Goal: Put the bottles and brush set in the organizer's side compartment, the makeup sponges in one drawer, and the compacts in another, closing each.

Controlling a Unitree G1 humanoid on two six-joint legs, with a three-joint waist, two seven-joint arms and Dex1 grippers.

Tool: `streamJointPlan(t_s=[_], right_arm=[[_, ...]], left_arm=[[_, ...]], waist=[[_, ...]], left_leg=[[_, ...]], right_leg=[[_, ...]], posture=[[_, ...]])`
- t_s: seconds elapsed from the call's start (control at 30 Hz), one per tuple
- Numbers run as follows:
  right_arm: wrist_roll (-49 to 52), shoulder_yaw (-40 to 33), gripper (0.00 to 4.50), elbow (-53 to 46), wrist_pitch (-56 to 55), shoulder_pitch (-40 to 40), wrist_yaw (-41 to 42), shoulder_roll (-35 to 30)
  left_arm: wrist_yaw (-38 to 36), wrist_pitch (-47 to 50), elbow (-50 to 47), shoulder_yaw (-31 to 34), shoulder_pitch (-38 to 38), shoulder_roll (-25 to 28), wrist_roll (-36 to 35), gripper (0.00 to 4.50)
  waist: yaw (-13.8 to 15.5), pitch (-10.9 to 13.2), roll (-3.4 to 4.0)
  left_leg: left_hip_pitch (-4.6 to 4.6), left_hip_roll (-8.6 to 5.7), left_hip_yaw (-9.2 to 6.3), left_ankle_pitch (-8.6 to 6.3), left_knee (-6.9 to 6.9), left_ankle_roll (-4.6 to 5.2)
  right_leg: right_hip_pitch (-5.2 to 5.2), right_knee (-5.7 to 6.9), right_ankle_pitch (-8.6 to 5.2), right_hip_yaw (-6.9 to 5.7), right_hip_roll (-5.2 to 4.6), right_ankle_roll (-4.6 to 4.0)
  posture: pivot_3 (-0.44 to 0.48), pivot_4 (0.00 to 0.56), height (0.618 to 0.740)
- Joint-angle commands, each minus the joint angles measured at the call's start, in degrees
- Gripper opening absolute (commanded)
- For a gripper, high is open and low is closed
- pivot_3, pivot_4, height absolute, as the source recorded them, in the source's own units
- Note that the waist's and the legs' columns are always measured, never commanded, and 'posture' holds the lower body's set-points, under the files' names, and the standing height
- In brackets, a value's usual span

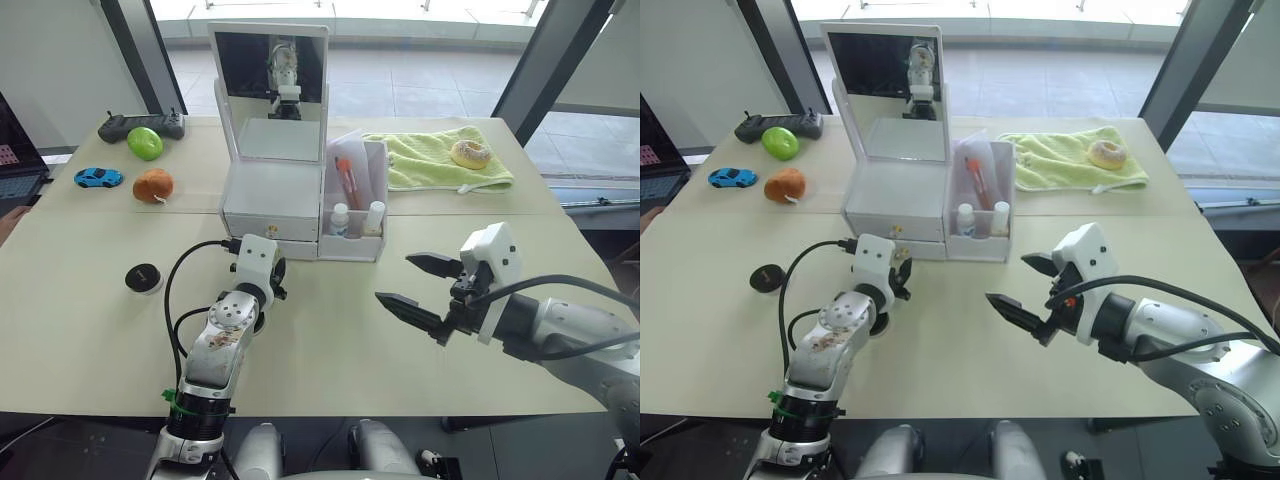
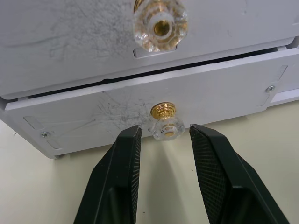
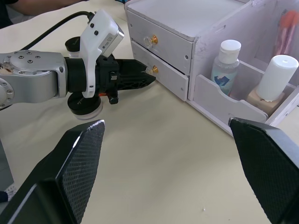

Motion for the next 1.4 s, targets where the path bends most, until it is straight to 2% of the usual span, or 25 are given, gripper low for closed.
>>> streamJointPlan(t_s=[0.03, 0.1, 0.13, 0.37, 0.57, 0.77, 1.4], right_arm=[[0.69, -1.51, 4.50, -1.52, -0.94, -0.58, -0.10, -0.61], [0.59, -1.48, 4.50, -1.56, -1.02, -0.53, -0.02, -0.61], [0.60, -1.48, 4.50, -1.57, -1.04, -0.54, 0.01, -0.60], [0.75, -1.73, 4.50, -1.76, -1.03, -0.21, 0.34, -0.87], [1.04, -1.79, 4.50, -1.27, -0.93, -0.38, 1.04, -1.58], [0.45, -2.02, 4.50, -0.56, -1.16, -0.47, 1.93, -2.11], [1.05, -2.83, 4.50, -1.08, -0.82, 0.00, 1.38, -2.33]], left_arm=[[-0.09, -1.63, -0.68, 0.40, -1.16, -0.22, 0.31, 1.22], [-0.18, -1.83, -0.66, 0.40, -1.02, -0.22, 0.26, 0.62], [-0.25, -1.89, -0.65, 0.40, -0.97, -0.22, 0.24, 0.54], [-1.58, -2.23, -2.00, 0.12, 0.37, 0.84, 0.20, 0.54], [-11.74, -8.07, -10.27, -1.51, 9.40, 8.56, -1.91, 0.54], [-18.65, -14.83, -15.74, -1.65, 17.38, 12.36, -5.43, 0.54], [-21.15, -13.90, -19.62, 2.00, 21.01, 15.25, -8.59, 0.54]], waist=[[0.00, 0.00, 0.00], [-0.01, 0.00, 0.00], [-0.02, 0.01, -0.01], [-0.03, 0.01, -0.01], [-0.19, 0.05, 0.07], [0.25, 0.11, 0.13], [0.17, 0.21, 0.10]], left_leg=[[0.00, 0.00, 0.00, 0.00, 0.00, 0.00], [0.00, 0.00, 0.00, 0.00, 0.00, 0.00], [0.00, 0.00, 0.00, 0.00, 0.00, 0.00], [0.00, 0.00, 0.00, 0.00, -0.01, 0.00], [0.03, 0.03, 0.01, 0.00, -0.15, 0.00], [0.04, 0.01, 0.05, 0.00, -0.12, 0.00], [-0.02, 0.00, 0.04, 0.00, -0.12, 0.00]], right_leg=[[0.00, 0.00, 0.00, 0.00, 0.00, 0.00], [0.00, 0.00, 0.00, 0.00, 0.00, 0.00], [0.00, 0.00, 0.00, 0.00, 0.00, 0.00], [0.00, -0.01, 0.00, 0.00, 0.00, 0.01], [-0.03, -0.03, -0.01, 0.01, 0.00, -0.02], [-0.04, -0.17, -0.02, 0.01, -0.11, -0.03], [-0.11, -0.20, -0.02, 0.03, -0.11, -0.02]], posture=[[0.000, 0.150, 0.740], [0.000, 0.150, 0.740], [0.000, 0.150, 0.740], [0.000, 0.150, 0.740], [0.000, 0.150, 0.740], [0.000, 0.150, 0.740], [0.000, 0.150, 0.740]])
